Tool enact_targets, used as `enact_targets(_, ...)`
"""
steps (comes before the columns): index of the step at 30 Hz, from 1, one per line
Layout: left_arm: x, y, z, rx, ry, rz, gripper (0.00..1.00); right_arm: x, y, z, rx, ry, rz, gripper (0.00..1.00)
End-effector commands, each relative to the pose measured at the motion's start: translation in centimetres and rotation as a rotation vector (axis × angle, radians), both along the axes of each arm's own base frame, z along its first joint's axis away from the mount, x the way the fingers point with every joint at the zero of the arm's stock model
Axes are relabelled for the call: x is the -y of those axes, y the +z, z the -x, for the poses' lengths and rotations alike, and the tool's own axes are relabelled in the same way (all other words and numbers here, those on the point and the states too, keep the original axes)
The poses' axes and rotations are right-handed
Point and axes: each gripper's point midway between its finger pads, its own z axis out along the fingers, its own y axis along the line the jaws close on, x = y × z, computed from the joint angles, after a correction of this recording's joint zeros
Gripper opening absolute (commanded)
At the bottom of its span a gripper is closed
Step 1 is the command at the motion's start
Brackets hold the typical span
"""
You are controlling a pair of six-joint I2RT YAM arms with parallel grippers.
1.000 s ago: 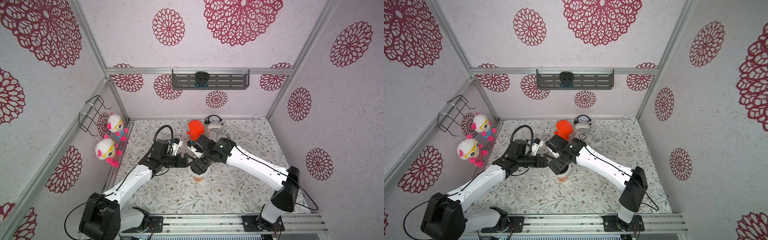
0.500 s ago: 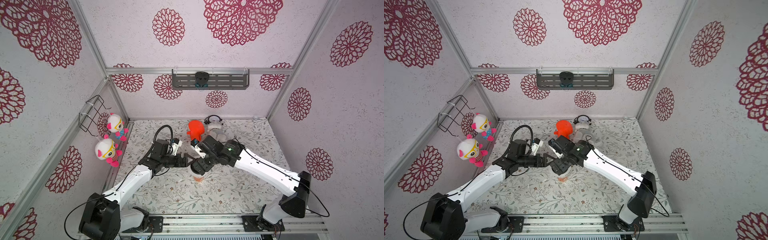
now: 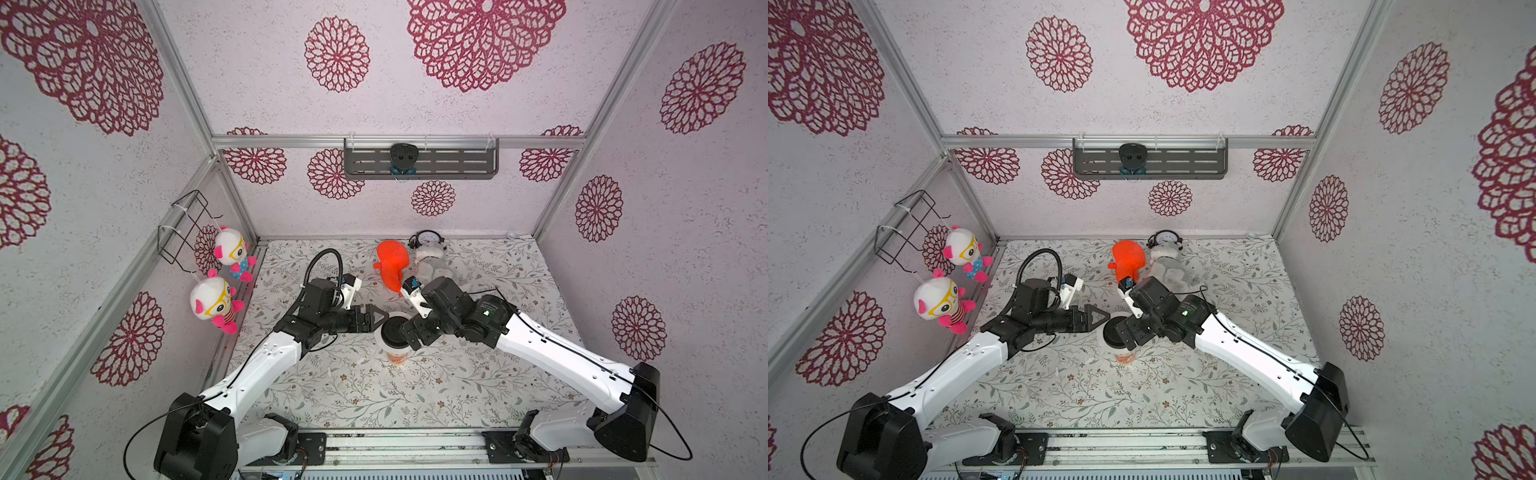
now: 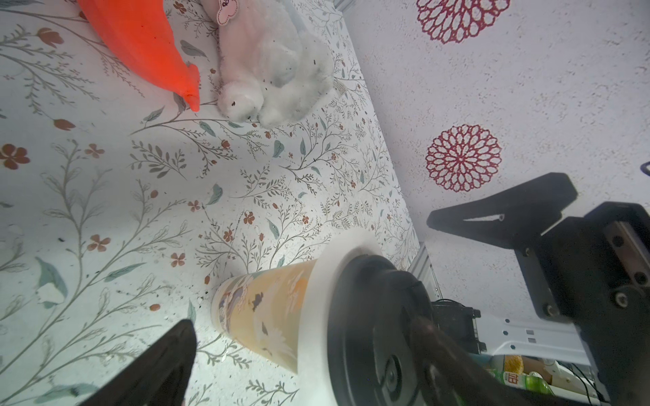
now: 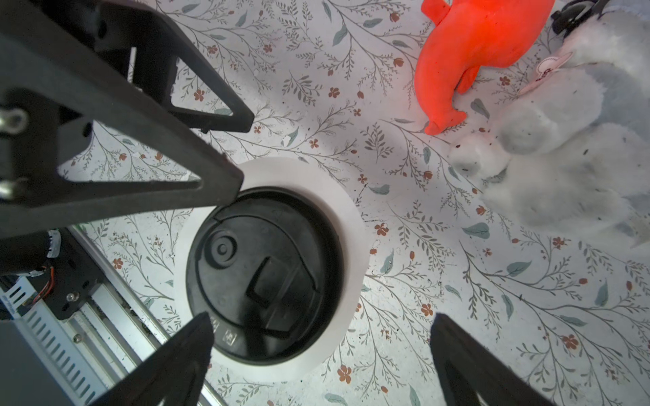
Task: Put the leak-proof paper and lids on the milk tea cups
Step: Secure the cup lid on the cup.
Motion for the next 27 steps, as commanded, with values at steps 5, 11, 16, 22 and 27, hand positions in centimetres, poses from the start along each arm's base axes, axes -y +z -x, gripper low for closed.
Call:
enact_targets(5, -0.6, 2.5, -1.2, 0.071, 0.043, 0.008, 0.98, -0.6, 1.0, -0.3, 0.005, 0.004, -0.061, 0.98)
enact_targets(11, -0.6, 3.2, -0.8, 0.086, 0.034, 0.02, 0.98, -0.2, -0.2, -0.8, -0.018, -0.017, -0.041, 0.98)
enact_targets(16, -0.4, 1.7, 0.3, 0.041, -0.002, 0.003, 0.98, 0.1, -1.4, -1.1, -0.043, -0.026, -0.022, 0.97)
enact_targets(22, -0.7, 0.7, 1.1, 0.037, 0.002, -0.001, 0.98, 0.1, -1.7, -1.6, -0.047, -0.033, -0.019, 0.97)
enact_targets(27, -0.1, 0.4, 1.2, 0.026, -0.027, 0.006, 0.98, 0.2, -1.5, -1.9, -0.041, -0.04, -0.024, 0.97)
